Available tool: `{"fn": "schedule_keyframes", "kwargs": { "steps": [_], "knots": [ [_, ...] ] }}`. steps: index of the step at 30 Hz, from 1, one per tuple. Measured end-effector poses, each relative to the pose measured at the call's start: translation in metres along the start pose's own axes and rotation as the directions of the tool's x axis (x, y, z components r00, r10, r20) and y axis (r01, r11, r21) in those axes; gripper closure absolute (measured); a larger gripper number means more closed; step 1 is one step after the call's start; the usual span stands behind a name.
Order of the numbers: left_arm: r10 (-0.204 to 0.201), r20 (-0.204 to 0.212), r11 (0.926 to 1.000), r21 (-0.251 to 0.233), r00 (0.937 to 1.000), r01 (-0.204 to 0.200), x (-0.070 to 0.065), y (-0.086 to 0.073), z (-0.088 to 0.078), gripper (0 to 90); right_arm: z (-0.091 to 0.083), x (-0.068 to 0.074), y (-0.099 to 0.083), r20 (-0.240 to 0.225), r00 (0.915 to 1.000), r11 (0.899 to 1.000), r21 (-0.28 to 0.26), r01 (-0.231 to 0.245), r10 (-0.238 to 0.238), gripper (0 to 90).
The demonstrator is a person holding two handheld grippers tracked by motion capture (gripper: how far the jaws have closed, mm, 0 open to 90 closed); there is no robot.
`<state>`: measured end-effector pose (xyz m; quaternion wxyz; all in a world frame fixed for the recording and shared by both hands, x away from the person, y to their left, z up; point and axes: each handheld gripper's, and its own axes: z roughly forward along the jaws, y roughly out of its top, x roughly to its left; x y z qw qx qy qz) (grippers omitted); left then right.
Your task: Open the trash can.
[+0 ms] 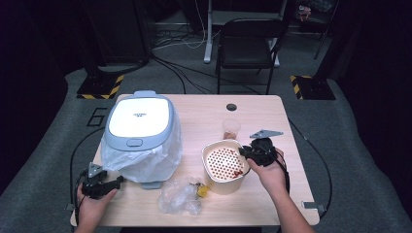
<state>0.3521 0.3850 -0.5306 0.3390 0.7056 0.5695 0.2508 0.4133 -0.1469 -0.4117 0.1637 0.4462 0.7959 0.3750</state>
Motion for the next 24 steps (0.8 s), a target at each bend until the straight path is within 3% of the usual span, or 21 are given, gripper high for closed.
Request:
{"fn": "schedule_keyframes", "kwargs": {
  "steps": [3, 6, 12, 21, 22, 24],
  "knots": [
    [-0.002, 0.001, 1.0000, -0.001, 1.0000, 0.002, 0.000, 0.000, 0.000, 27.1, -0.003, -0.005, -0.001, 0.003, 0.9999, 1.000, 0.006, 0.017, -0.017, 84.1],
    [-0.002, -0.003, 1.0000, -0.007, 1.0000, 0.002, 0.000, 0.000, 0.001, 27.1, -0.006, -0.009, -0.004, -0.002, 1.0000, 1.000, 0.007, -0.002, 0.002, 84.2],
    [0.005, 0.000, 1.0000, 0.003, 1.0000, -0.005, 0.000, 0.000, 0.000, 27.3, -0.015, -0.018, -0.010, 0.010, 0.9993, 0.999, 0.010, 0.036, -0.036, 84.1],
    [0.002, 0.004, 0.9998, -0.018, 1.0000, -0.001, 0.000, -0.001, 0.001, 29.1, -0.023, -0.032, -0.016, 0.029, 0.9995, 1.000, 0.003, 0.010, -0.010, 83.9],
    [0.016, 0.001, 0.9997, -0.020, 0.9999, -0.016, 0.001, -0.001, 0.000, 31.4, -0.023, -0.032, -0.017, 0.031, 0.9995, 1.000, -0.002, 0.005, -0.005, 81.6],
    [0.001, 0.005, 0.9999, -0.015, 1.0000, -0.001, 0.000, -0.001, -0.002, 36.0, -0.023, -0.030, -0.017, 0.024, 0.9995, 1.000, -0.012, -0.020, 0.020, 69.5]
  ]
}}
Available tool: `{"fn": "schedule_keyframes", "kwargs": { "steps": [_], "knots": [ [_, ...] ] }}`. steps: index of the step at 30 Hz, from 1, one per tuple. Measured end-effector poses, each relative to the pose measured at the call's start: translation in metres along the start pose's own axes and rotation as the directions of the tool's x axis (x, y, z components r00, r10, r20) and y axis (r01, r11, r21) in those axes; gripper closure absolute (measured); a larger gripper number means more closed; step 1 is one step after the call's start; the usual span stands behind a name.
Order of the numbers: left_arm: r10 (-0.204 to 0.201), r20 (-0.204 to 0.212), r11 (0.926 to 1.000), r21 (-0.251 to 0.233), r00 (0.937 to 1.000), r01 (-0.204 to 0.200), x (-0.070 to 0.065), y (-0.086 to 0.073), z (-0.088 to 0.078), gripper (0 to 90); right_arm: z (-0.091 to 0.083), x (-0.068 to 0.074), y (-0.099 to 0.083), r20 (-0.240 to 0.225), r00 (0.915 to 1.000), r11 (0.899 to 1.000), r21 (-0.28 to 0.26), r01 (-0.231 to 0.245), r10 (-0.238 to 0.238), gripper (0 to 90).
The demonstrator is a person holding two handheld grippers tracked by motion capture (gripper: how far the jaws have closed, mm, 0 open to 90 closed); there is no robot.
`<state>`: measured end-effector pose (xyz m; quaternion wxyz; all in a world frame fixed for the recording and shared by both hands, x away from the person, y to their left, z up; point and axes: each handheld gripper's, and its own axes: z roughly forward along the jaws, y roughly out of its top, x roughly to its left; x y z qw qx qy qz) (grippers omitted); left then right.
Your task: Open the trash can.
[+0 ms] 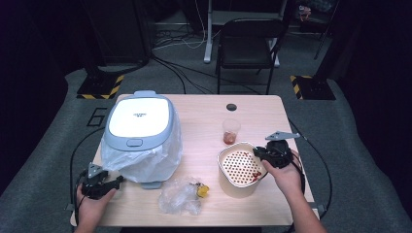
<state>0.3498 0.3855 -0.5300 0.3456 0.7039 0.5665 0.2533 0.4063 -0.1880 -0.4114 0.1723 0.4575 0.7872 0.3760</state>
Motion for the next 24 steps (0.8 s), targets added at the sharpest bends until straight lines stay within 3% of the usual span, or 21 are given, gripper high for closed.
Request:
{"fn": "schedule_keyframes", "kwargs": {
  "steps": [5, 6, 7, 8, 11, 12, 13, 14, 15, 16, 17, 20, 21, 22, 24],
  "knots": [
    [-0.015, 0.030, 0.9999, 0.002, 0.9994, 0.015, -0.002, 0.001, -0.008, 54.8, -0.008, 0.003, 0.003, 0.001, 1.0000, 0.999, -0.045, -0.007, 0.007, 61.6],
    [-0.023, 0.079, 0.9997, -0.002, 0.9966, 0.023, -0.006, 0.005, -0.019, 56.7, -0.016, 0.006, 0.006, 0.010, 0.9999, 0.998, -0.066, 0.008, -0.007, 59.3],
    [-0.023, 0.079, 0.9997, -0.002, 0.9966, 0.023, -0.006, 0.005, -0.019, 58.1, -0.016, 0.006, 0.006, 0.010, 0.9999, 0.998, -0.066, 0.008, -0.007, 59.3],
    [0.020, 0.106, 0.9998, -0.010, 0.9942, -0.019, -0.012, 0.008, -0.029, 60.3, -0.023, 0.009, 0.008, 0.006, 0.9998, 0.997, -0.081, 0.019, -0.019, 58.1],
    [0.032, 0.133, 0.9995, 0.000, 0.9907, -0.032, -0.016, 0.010, -0.037, 66.2, -0.031, 0.012, 0.008, 0.000, 0.9995, 0.994, -0.104, 0.030, -0.030, 56.5],
    [0.016, 0.188, 0.9997, 0.015, 0.9820, -0.019, -0.024, 0.008, -0.047, 67.7, -0.036, 0.015, 0.007, -0.014, 0.9994, 0.992, -0.119, 0.031, -0.033, 55.4],
    [0.016, 0.188, 0.9997, 0.015, 0.9820, -0.019, -0.024, 0.008, -0.047, 67.7, -0.039, 0.019, 0.006, -0.024, 0.9991, 0.991, -0.130, 0.033, -0.036, 55.3],
    [0.023, 0.234, 0.9995, 0.017, 0.9720, -0.027, -0.031, 0.005, -0.054, 67.7, -0.040, 0.022, 0.005, -0.033, 0.9984, 0.990, -0.135, 0.042, -0.047, 55.4],
    [0.023, 0.234, 0.9995, 0.017, 0.9720, -0.027, -0.031, 0.005, -0.054, 68.2, -0.040, 0.022, 0.005, -0.033, 0.9984, 0.990, -0.135, 0.042, -0.047, 55.4],
    [0.069, 0.265, 0.9974, 0.003, 0.9618, -0.072, -0.039, 0.004, -0.059, 68.7, -0.042, 0.030, 0.002, -0.053, 0.9962, 0.989, -0.134, 0.061, -0.069, 56.3],
    [0.069, 0.265, 0.9974, 0.003, 0.9618, -0.072, -0.039, 0.004, -0.059, 69.5, -0.042, 0.030, 0.002, -0.053, 0.9962, 0.989, -0.134, 0.061, -0.069, 56.3],
    [0.094, 0.309, 0.9952, -0.002, 0.9463, -0.098, -0.053, 0.011, -0.062, 69.9, -0.044, 0.047, -0.001, -0.062, 0.9909, 0.984, -0.140, 0.110, -0.119, 55.2],
    [0.094, 0.309, 0.9952, -0.002, 0.9463, -0.098, -0.053, 0.011, -0.062, 69.7, -0.044, 0.047, -0.001, -0.062, 0.9909, 0.984, -0.140, 0.110, -0.119, 55.2],
    [0.126, 0.308, 0.9917, -0.015, 0.9429, -0.127, -0.058, 0.017, -0.061, 68.8, -0.047, 0.055, -0.001, -0.080, 0.9881, 0.981, -0.157, 0.117, -0.131, 55.1],
    [0.122, 0.317, 0.9925, -0.033, 0.9406, -0.118, -0.064, 0.020, -0.058, 66.7, -0.050, 0.063, -0.001, -0.100, 0.9848, 0.977, -0.172, 0.124, -0.142, 55.7]
  ]
}}
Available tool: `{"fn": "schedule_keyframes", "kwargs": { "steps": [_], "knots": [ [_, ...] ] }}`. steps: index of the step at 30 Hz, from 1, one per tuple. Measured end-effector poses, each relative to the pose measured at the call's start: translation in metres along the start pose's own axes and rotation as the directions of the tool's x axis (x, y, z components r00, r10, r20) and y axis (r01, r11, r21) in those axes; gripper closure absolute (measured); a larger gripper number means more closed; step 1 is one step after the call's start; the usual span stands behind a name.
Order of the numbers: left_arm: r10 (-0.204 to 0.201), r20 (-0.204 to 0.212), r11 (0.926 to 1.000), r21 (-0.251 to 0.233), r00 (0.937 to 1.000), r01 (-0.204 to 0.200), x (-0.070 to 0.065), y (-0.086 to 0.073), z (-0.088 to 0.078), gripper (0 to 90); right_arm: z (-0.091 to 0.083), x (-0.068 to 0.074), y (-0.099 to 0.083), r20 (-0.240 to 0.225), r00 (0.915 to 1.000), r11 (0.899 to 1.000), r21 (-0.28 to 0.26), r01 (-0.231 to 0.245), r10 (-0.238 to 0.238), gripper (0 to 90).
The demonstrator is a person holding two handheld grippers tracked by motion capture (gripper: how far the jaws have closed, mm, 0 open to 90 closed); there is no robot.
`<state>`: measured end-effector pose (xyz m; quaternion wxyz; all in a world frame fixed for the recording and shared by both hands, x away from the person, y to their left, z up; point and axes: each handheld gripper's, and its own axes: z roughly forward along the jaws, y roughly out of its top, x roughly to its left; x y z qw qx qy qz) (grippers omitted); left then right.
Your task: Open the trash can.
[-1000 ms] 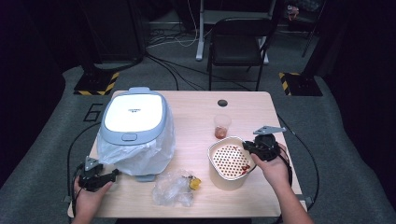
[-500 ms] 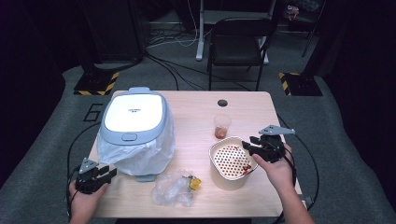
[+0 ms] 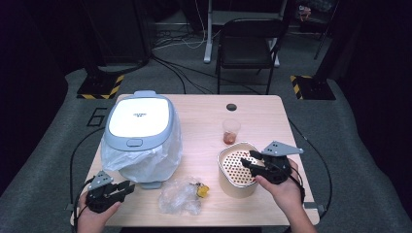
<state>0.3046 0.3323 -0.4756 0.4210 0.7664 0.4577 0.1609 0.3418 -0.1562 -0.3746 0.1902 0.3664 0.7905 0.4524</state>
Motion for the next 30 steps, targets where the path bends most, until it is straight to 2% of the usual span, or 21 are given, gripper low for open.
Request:
{"fn": "schedule_keyframes", "kwargs": {
  "steps": [1, 2, 4, 5, 6, 9, 10, 12, 13, 14, 16, 17, 18, 19, 20, 21, 22, 23, 24, 28, 30],
  "knots": [
    [0.000, 0.000, 1.0000, 0.000, 1.0000, 0.000, 0.000, 0.000, 0.000, 66.3, 0.000, 0.000, 0.000, 0.000, 1.0000, 1.000, 0.000, 0.000, 0.000, 55.7],
    [-0.097, -0.013, 0.9951, -0.021, 0.9952, 0.097, -0.010, 0.002, 0.009, 64.5, 0.000, 0.008, 0.000, -0.031, 0.9992, 1.000, -0.003, 0.024, -0.024, 58.2],
    [-0.099, 0.023, 0.9949, -0.012, 0.9948, 0.100, -0.015, 0.003, 0.016, 63.9, 0.004, 0.014, -0.001, -0.057, 0.9978, 0.999, 0.000, 0.034, -0.034, 58.2],
    [-0.099, 0.023, 0.9949, -0.012, 0.9948, 0.100, -0.015, 0.003, 0.016, 64.5, 0.004, 0.014, -0.001, -0.057, 0.9978, 0.999, 0.000, 0.034, -0.034, 58.2],
    [-0.026, 0.060, 0.9996, 0.011, 0.9979, 0.026, -0.015, 0.004, 0.025, 67.2, 0.008, 0.020, -0.002, -0.072, 0.9966, 0.999, 0.008, 0.042, -0.041, 57.9],
    [-0.030, 0.060, 0.9995, 0.013, 0.9977, 0.030, -0.019, 0.004, 0.031, 68.5, 0.011, 0.029, -0.004, -0.092, 0.9949, 0.999, 0.000, 0.042, -0.042, 57.4],
    [-0.009, 0.092, 1.0000, -0.002, 0.9957, 0.010, -0.019, 0.005, 0.036, 69.1, 0.011, 0.031, -0.004, -0.097, 0.9941, 0.999, -0.006, 0.048, -0.048, 57.2],
    [-0.026, 0.109, 0.9996, -0.010, 0.9937, 0.027, -0.020, 0.006, 0.041, 72.9, 0.012, 0.038, -0.004, -0.116, 0.9916, 0.998, -0.011, 0.056, -0.057, 57.1],
    [-0.026, 0.101, 0.9996, -0.009, 0.9945, 0.027, -0.020, 0.006, 0.043, 73.8, 0.012, 0.041, -0.004, -0.118, 0.9911, 0.998, -0.014, 0.060, -0.061, 56.9],
    [0.015, 0.101, 0.9998, 0.012, 0.9948, -0.017, -0.016, 0.005, 0.047, 75.8, 0.013, 0.044, -0.004, -0.125, 0.9897, 0.998, -0.016, 0.068, -0.070, 56.6],
    [0.034, 0.088, 0.9991, 0.023, 0.9955, -0.036, -0.014, 0.003, 0.050, 80.1, 0.015, 0.052, -0.004, -0.143, 0.9871, 0.997, -0.014, 0.070, -0.071, 55.3],
    [0.027, 0.086, 0.9994, 0.018, 0.9960, -0.029, -0.012, 0.000, 0.051, 80.1, 0.015, 0.052, -0.004, -0.143, 0.9871, 0.997, -0.014, 0.070, -0.071, 55.3],
    [-0.016, 0.103, 0.9999, 0.002, 0.9946, 0.016, -0.012, -0.002, 0.051, 80.8, 0.016, 0.055, -0.005, -0.153, 0.9852, 0.997, -0.015, 0.076, -0.077, 54.8],
    [-0.031, 0.118, 0.9995, 0.009, 0.9925, 0.030, -0.009, -0.002, 0.051, 81.5, 0.018, 0.060, -0.006, -0.161, 0.9840, 0.997, -0.012, 0.076, -0.077, 54.2],
    [-0.026, 0.105, 0.9996, 0.009, 0.9941, 0.025, -0.009, -0.003, 0.052, 84.4, 0.022, 0.068, -0.007, -0.174, 0.9801, 0.995, -0.002, 0.096, -0.095, 53.8],
    [-0.026, 0.105, 0.9996, 0.009, 0.9941, 0.025, -0.009, -0.003, 0.052, 86.1, 0.022, 0.068, -0.007, -0.174, 0.9801, 0.995, -0.002, 0.096, -0.095, 53.8],
    [0.004, 0.094, 1.0000, -0.003, 0.9955, -0.004, -0.010, -0.005, 0.053, 87.4, 0.028, 0.077, -0.008, -0.200, 0.9745, 0.994, 0.008, 0.106, -0.102, 53.5],
    [0.004, 0.094, 1.0000, -0.003, 0.9955, -0.004, -0.010, -0.005, 0.053, 88.7, 0.028, 0.077, -0.008, -0.200, 0.9745, 0.994, 0.008, 0.106, -0.102, 53.5],
    [-0.004, 0.087, 1.0000, -0.002, 0.9962, 0.004, -0.010, -0.006, 0.053, 88.9, 0.034, 0.084, -0.010, -0.213, 0.9711, 0.994, 0.013, 0.112, -0.107, 51.9],
    [0.036, 0.048, 0.9994, -0.004, 0.9982, -0.035, -0.016, -0.007, 0.054, 89.2, 0.050, 0.097, -0.015, -0.241, 0.9652, 0.994, 0.025, 0.110, -0.101, 48.0],
    [0.058, 0.059, 0.9983, -0.001, 0.9966, -0.058, -0.015, -0.007, 0.055, 89.4, 0.060, 0.106, -0.020, -0.248, 0.9635, 0.993, 0.028, 0.111, -0.100, 43.7]
  ]
}}
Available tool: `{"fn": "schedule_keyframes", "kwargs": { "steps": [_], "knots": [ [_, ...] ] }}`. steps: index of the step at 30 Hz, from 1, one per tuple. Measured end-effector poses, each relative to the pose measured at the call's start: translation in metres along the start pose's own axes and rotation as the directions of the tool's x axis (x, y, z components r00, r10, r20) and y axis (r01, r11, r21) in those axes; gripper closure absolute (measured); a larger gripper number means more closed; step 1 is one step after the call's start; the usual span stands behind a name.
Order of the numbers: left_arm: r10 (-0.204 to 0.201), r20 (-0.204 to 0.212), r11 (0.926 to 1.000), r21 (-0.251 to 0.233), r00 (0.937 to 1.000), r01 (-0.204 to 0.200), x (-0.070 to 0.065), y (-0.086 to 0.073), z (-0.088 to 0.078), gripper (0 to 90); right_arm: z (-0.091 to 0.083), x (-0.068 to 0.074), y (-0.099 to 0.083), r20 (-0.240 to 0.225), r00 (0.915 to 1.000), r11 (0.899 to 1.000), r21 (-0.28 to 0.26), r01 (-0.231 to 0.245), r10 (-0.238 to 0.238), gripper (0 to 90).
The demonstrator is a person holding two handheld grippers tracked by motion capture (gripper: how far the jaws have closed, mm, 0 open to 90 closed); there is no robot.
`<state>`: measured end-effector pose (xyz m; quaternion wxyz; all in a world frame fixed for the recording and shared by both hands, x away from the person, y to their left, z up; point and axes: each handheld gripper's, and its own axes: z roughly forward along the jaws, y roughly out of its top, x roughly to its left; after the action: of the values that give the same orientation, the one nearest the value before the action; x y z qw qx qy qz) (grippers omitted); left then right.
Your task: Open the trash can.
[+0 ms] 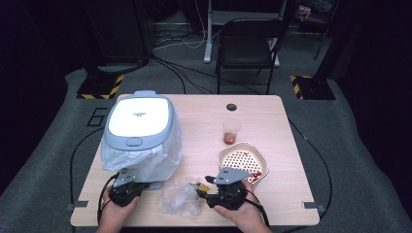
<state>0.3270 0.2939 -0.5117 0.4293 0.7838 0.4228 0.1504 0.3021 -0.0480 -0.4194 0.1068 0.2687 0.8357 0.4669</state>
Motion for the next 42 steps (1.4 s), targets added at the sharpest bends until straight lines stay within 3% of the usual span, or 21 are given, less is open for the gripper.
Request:
{"fn": "schedule_keyframes", "kwargs": {
  "steps": [1, 2, 3, 4, 9, 10, 11, 12, 17, 18, 21, 25, 27, 28, 31, 34, 35, 36, 37, 39, 42],
  "knots": [
    [0.000, 0.000, 1.0000, 0.000, 1.0000, 0.000, 0.000, 0.000, 0.000, 89.8, 0.000, 0.000, 0.000, 0.000, 1.0000, 1.000, 0.000, 0.000, 0.000, 43.7],
    [-0.010, 0.009, 1.0000, -0.002, 0.9999, 0.010, 0.002, 0.000, 0.000, 89.9, 0.011, 0.006, -0.003, 0.019, 0.9998, 1.000, 0.019, 0.003, -0.004, 37.4],
    [-0.026, 0.016, 0.9997, -0.002, 0.9995, 0.026, 0.003, 0.000, 0.000, 89.9, 0.011, 0.006, -0.003, 0.019, 0.9998, 1.000, 0.019, 0.003, -0.004, 37.4],
    [-0.038, 0.025, 0.9993, -0.002, 0.9990, 0.038, 0.004, -0.002, 0.001, 90.0, 0.022, 0.009, -0.005, 0.012, 0.9999, 1.000, 0.026, 0.005, -0.005, 34.0],
    [-0.035, 0.024, 0.9994, 0.004, 0.9991, 0.035, 0.004, -0.003, 0.003, 90.0, 0.040, 0.018, -0.008, 0.026, 0.9993, 0.999, 0.026, 0.025, -0.026, 27.2],
    [-0.059, 0.010, 0.9982, 0.010, 0.9982, 0.059, 0.003, -0.004, 0.004, 90.0, 0.050, 0.021, -0.008, 0.023, 0.9989, 0.999, 0.031, 0.040, -0.040, 24.1],
    [-0.059, 0.010, 0.9982, 0.010, 0.9982, 0.059, 0.003, -0.004, 0.004, 90.0, 0.050, 0.021, -0.008, 0.023, 0.9989, 0.999, 0.031, 0.040, -0.040, 24.1],
    [-0.051, 0.004, 0.9984, 0.023, 0.9987, 0.051, 0.003, -0.005, 0.007, 90.0, 0.060, 0.023, -0.009, 0.029, 0.9981, 0.997, 0.050, 0.053, -0.055, 21.8],
    [-0.038, 0.010, 0.9987, 0.033, 0.9992, 0.038, 0.004, -0.004, 0.007, 90.0, 0.080, 0.022, -0.015, 0.019, 0.9996, 0.995, 0.102, 0.018, -0.021, 20.6],
    [-0.056, 0.014, 0.9978, 0.035, 0.9983, 0.056, 0.005, -0.005, 0.007, 90.0, 0.092, 0.020, -0.022, 0.041, 0.9991, 0.990, 0.141, 0.007, -0.013, 22.1],
    [-0.057, 0.011, 0.9977, 0.036, 0.9983, 0.057, 0.005, -0.005, 0.007, 90.0, 0.103, 0.016, -0.033, 0.048, 0.9988, 0.985, 0.175, -0.005, -0.004, 29.2],
    [-0.025, -0.004, 0.9991, 0.036, 0.9997, 0.025, 0.002, -0.004, 0.008, 90.0, 0.112, 0.012, -0.045, 0.060, 0.9981, 0.976, 0.216, -0.002, -0.011, 33.6],
    [-0.021, -0.001, 0.9991, 0.037, 0.9998, 0.021, 0.002, -0.004, 0.008, 90.0, 0.114, 0.012, -0.048, 0.061, 0.9979, 0.975, 0.223, 0.004, -0.019, 34.1],
    [-0.032, 0.005, 0.9991, 0.029, 0.9995, 0.031, 0.003, -0.005, 0.008, 90.0, 0.114, 0.015, -0.050, 0.074, 0.9956, 0.976, 0.213, 0.040, -0.057, 35.1],
    [-0.033, -0.007, 0.9989, 0.034, 0.9994, 0.033, 0.002, -0.005, 0.007, 90.0, 0.113, 0.015, -0.050, 0.080, 0.9948, 0.976, 0.212, 0.046, -0.064, 36.3],
    [-0.026, -0.005, 0.9992, 0.029, 0.9996, 0.027, 0.002, -0.005, 0.008, 90.0, 0.112, 0.016, -0.051, 0.061, 0.9964, 0.978, 0.206, 0.044, -0.058, 48.6],
    [-0.026, -0.005, 0.9992, 0.029, 0.9996, 0.027, 0.002, -0.005, 0.008, 90.0, 0.112, 0.016, -0.051, 0.061, 0.9964, 0.978, 0.206, 0.044, -0.058, 48.6],
    [-0.029, -0.007, 0.9990, 0.034, 0.9996, 0.029, 0.002, -0.005, 0.007, 90.0, 0.111, 0.016, -0.051, 0.052, 0.9970, 0.979, 0.197, 0.046, -0.057, 57.4],
    [-0.029, -0.007, 0.9990, 0.034, 0.9996, 0.029, 0.002, -0.005, 0.007, 90.0, 0.111, 0.016, -0.051, 0.052, 0.9970, 0.979, 0.197, 0.046, -0.057, 57.4],
    [-0.013, 0.016, 0.9994, 0.033, 0.9998, 0.012, 0.004, -0.004, 0.008, 90.0, 0.111, 0.015, -0.050, 0.041, 0.9977, 0.978, 0.203, 0.045, -0.054, 68.8],
    [-0.036, 0.005, 0.9990, 0.025, 0.9993, 0.036, 0.003, -0.005, 0.008, 90.0, 0.111, 0.014, -0.048, 0.029, 0.9981, 0.976, 0.212, 0.047, -0.055, 73.6]
  ]
}}
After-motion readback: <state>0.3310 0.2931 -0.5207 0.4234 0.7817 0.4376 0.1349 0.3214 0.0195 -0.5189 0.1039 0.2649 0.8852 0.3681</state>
